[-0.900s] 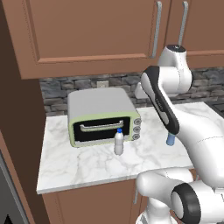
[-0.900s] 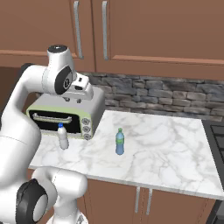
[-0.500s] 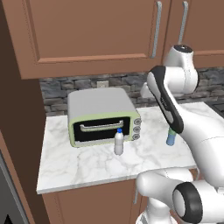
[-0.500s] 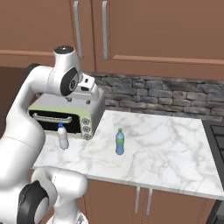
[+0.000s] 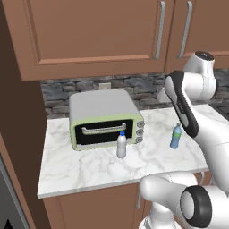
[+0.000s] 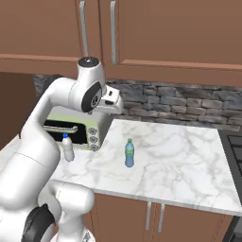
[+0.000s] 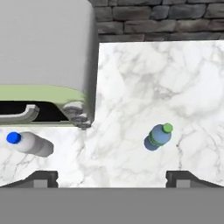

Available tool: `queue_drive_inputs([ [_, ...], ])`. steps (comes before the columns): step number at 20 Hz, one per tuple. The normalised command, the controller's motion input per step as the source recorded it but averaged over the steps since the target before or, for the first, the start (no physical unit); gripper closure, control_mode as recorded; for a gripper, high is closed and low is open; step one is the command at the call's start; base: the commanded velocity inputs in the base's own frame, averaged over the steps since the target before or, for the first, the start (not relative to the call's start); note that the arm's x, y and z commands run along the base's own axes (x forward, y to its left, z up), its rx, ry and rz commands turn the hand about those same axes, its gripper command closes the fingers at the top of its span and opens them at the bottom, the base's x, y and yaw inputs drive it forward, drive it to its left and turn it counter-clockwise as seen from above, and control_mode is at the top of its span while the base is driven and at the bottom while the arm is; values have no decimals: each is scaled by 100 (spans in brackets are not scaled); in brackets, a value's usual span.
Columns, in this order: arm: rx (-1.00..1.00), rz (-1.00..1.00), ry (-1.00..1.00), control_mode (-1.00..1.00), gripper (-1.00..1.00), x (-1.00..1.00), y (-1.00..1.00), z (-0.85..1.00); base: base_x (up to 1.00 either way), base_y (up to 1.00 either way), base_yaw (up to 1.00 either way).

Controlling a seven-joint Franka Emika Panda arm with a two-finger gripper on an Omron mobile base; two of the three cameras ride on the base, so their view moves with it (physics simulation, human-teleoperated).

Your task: Take the bottled waters from the counter and place them in the freezer to freeze. Close the freezer door after placing the bottles.

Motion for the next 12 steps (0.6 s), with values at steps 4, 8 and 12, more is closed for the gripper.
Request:
queue_drive_inputs([
  [4, 0, 7, -18, -100, -100, -2, -49, -23, 0, 0, 0],
  [8, 0, 7, -29, -100, -100, -11, -39, -32, 0, 0, 0],
  [12, 0, 17, -11, -100, -100, 0, -43, -57, 0, 0, 0],
])
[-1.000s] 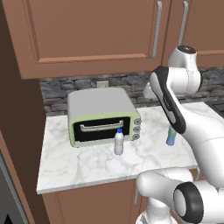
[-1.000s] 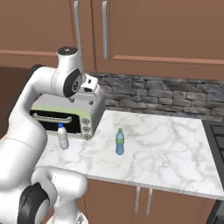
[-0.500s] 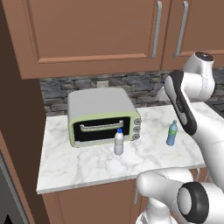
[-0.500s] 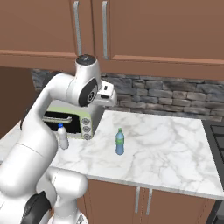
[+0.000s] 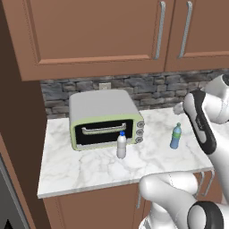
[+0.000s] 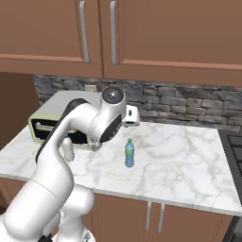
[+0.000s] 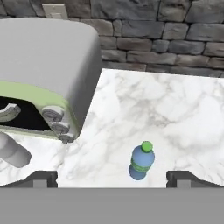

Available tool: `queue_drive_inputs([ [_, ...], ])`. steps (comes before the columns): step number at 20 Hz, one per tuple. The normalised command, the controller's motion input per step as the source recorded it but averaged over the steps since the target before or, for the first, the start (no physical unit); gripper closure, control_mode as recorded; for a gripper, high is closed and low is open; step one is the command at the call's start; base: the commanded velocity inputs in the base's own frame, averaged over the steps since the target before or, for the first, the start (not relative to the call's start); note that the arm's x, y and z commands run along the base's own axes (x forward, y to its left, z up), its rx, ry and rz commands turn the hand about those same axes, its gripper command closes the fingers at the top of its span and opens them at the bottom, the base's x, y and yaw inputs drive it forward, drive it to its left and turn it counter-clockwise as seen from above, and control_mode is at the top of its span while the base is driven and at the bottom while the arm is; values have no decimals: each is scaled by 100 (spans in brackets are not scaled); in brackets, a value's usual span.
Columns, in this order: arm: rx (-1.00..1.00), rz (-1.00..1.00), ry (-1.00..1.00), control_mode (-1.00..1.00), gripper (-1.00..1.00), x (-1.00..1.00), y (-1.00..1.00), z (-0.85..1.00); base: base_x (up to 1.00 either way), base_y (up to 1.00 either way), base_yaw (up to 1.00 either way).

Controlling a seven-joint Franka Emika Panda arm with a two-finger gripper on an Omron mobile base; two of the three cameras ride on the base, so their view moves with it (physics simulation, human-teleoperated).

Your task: Take the bottled waters from the counter and place them in the freezer to freeze. Close the freezer door after placing the bottles.

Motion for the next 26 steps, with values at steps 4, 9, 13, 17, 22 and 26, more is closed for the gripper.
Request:
queue_drive_inputs([
  [4, 0, 22, -1, -100, -100, -3, -58, -25, 0, 0, 0],
  [9, 7, 22, -8, -100, -100, -4, -72, 0, 0, 0, 0],
  [13, 9, 17, -3, -100, -100, 0, -47, 3, 0, 0, 0],
  [17, 5, 23, 0, -100, -100, 0, -17, -29, 0, 0, 0],
  [22, 1, 34, -3, -100, -100, 4, 0, -46, 0, 0, 0],
  [26, 0, 34, -13, -100, -100, 10, 0, -56, 0, 0, 0],
])
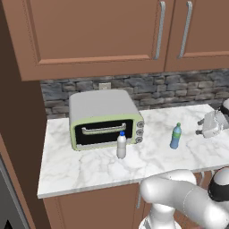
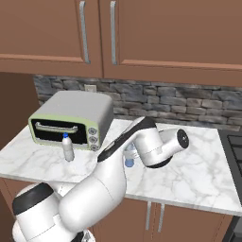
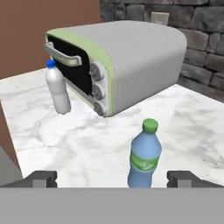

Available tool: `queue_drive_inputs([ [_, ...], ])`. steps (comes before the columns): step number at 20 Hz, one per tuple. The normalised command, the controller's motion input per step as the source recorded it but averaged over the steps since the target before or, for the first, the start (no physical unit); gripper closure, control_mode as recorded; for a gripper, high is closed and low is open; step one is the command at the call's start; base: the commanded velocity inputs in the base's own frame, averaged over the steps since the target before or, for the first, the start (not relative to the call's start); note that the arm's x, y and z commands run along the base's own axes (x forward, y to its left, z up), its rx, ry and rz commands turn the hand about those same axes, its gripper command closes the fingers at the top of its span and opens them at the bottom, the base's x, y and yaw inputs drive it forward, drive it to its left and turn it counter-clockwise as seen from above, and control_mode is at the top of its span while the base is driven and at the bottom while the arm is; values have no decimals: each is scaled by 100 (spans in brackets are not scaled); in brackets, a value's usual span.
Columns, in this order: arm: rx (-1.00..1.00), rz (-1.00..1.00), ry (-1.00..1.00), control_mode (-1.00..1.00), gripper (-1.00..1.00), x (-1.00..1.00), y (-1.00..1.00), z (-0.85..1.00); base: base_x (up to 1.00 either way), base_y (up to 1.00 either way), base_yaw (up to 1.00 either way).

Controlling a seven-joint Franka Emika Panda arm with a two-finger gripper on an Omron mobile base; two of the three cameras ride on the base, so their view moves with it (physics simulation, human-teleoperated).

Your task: Take the bottled waters from the counter and place them in the freezer to freeze. Close the freezer door after placing the bottles.

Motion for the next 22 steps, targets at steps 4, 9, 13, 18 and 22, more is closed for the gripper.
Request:
queue_drive_inputs([
  [4, 0, 21, -11, -100, -100, 8, 0, -66, 0, 0, 0],
  [9, 0, 6, -1, -100, -100, 19, 0, -42, 0, 0, 0],
  [13, 0, 0, 0, -100, -100, 51, -2, -33, 0, 0, 0],
  [18, 2, 0, 3, -100, -100, 48, -2, -22, 0, 0, 0],
  [22, 2, 0, 0, -100, -100, 12, 4, -16, 0, 0, 0],
])
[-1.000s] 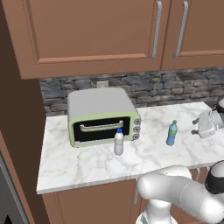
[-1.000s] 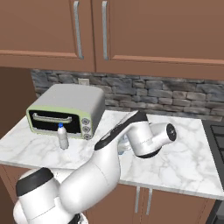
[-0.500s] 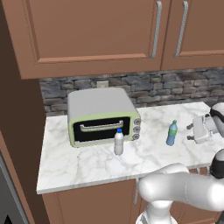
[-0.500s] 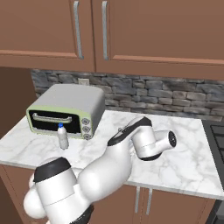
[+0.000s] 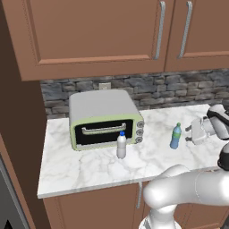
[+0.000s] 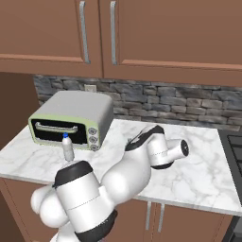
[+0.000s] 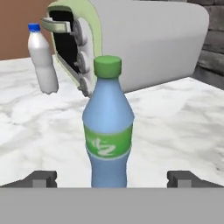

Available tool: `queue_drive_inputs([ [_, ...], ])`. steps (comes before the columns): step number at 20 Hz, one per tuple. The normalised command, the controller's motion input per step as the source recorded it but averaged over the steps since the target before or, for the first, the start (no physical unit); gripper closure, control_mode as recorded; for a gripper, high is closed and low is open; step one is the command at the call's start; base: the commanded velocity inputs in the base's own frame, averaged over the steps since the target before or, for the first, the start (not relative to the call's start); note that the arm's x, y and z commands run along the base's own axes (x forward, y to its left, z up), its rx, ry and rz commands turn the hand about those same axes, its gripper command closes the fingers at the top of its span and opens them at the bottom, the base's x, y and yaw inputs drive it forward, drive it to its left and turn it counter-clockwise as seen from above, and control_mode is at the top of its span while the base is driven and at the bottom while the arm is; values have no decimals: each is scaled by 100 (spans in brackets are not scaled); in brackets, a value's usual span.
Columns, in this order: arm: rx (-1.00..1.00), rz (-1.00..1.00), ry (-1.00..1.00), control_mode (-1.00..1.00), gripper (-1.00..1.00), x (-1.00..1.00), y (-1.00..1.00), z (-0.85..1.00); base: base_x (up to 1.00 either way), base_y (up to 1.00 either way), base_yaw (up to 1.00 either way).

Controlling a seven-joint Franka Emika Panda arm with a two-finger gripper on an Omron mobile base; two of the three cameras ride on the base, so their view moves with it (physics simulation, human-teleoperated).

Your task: Take the bottled waters from the counter and place them in the freezer to freeze. Close the freezer door after placing the bottles.

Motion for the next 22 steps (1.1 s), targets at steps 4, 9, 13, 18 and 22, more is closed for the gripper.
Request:
queue_drive_inputs([
  [4, 1, 0, 0, -100, -100, 2, 0, -15, 0, 0, 0],
  [9, 11, 3, 4, -100, -100, 5, 10, -3, 0, 0, 0],
  [13, 17, 5, 10, -100, -100, 3, 18, 0, 0, 0, 0],
  [18, 14, 1, 5, -100, -100, 0, 4, 0, 0, 0, 0],
  [22, 9, 0, 2, -100, -100, 13, 5, 0, 0, 0, 0],
])
